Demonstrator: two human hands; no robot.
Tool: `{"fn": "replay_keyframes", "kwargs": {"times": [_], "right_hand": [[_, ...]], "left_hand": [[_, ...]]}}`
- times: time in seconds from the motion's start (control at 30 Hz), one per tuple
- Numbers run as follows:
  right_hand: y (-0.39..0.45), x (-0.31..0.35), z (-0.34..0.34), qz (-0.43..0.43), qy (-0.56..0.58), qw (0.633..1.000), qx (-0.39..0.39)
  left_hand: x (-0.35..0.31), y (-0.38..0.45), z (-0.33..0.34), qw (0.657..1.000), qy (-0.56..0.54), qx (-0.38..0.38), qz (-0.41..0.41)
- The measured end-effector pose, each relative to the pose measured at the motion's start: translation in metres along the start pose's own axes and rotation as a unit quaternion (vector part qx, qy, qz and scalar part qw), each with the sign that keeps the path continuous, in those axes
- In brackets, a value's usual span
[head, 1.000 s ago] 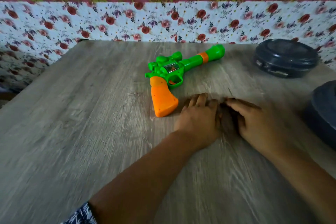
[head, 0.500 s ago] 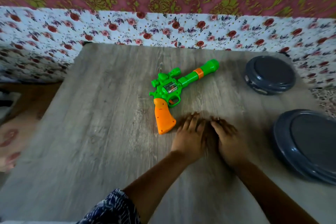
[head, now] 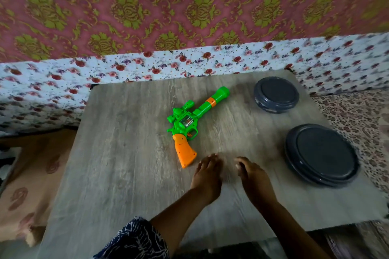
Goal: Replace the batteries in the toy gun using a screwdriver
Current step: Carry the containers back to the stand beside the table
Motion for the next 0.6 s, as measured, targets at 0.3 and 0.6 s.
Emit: {"fn": "replay_keyframes", "kwargs": {"times": [0.3,0.6], "right_hand": [[0.002,-0.048,-0.096,0.083,0.071,0.984,-0.144],[0.064,-0.179,-0.181,0.165,-0.124,0.975,-0.081]], "left_hand": [[-0.021,0.022,0.007,0.997,-0.037,0.031,-0.068],[-0.086,0.107,-0.016,0.981,-0.169,-0.013,-0.097]]}}
Point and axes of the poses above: each hand's wrist, its own y-axis towards the middle knuckle, its own z-axis out of the palm, x = y × z, the point moved 6 cm from there along y, towards the middle knuckle, and after that the axes turned 6 degrees about x, right-handed, at the moved point
